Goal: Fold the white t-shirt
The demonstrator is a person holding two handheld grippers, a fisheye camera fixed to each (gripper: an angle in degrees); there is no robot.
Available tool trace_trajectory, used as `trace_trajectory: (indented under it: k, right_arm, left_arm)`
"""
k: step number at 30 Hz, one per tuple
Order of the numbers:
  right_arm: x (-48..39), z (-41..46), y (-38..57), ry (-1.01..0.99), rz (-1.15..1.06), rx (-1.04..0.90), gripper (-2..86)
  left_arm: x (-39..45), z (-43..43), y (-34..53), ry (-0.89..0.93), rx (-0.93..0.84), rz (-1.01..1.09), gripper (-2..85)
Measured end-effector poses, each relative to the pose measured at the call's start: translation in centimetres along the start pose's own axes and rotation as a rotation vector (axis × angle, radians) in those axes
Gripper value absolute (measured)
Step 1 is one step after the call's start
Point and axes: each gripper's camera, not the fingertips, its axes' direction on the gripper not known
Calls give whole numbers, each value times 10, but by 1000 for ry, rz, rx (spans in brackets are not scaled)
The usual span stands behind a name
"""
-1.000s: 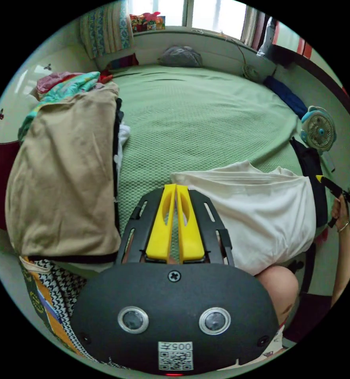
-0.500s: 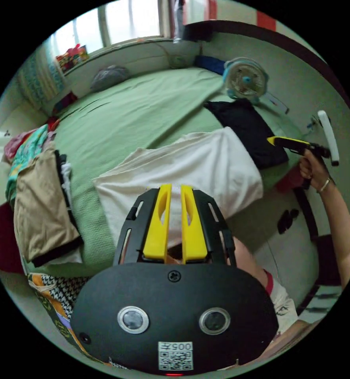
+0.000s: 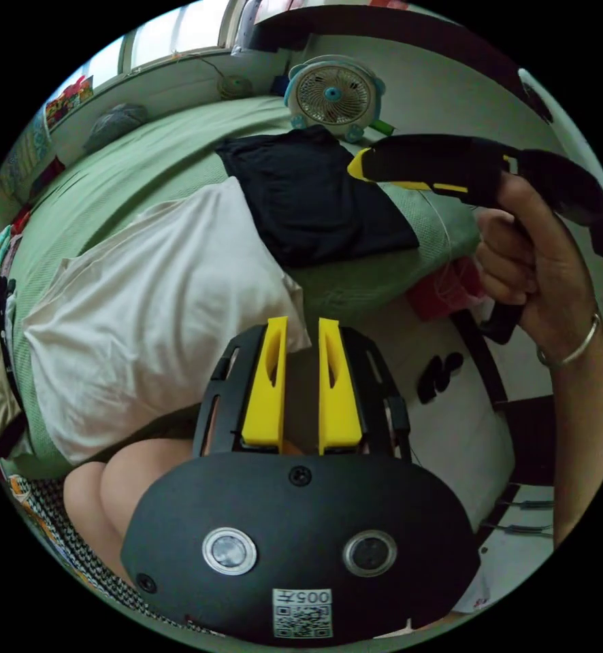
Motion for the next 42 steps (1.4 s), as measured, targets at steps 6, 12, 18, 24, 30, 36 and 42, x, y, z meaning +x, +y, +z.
trace_trajectory:
  k: [6,12,18,24,30,36,42]
  right_arm:
    - [7,-1,-1,-33,0,-21,123]
    - [12,-1,-6,-54,1,-35,122]
    - [13,0,-17,-65,6,-49,121]
    - [8,-1,-30,-65,-8,-56,119]
    - [-5,1,-59,-95,-20,-74,119]
    - [-24,16,-104,-166,-10,-143,128]
    - [-36,50,-149,-257,57,-239,124]
  left_arm:
    - [34,48,-6,-50,-49,-56,118]
    - [61,80,-17,-78,-63,-86,121]
    - [77,100,-21,-119,-52,-110,94]
    - [81,103,-22,-96,-69,-64,46]
    - [61,89,-28,68,-109,-75,28]
    - [49,63,-25,70,-53,-45,23]
    - [31,41,-26,65,-19,-28,21]
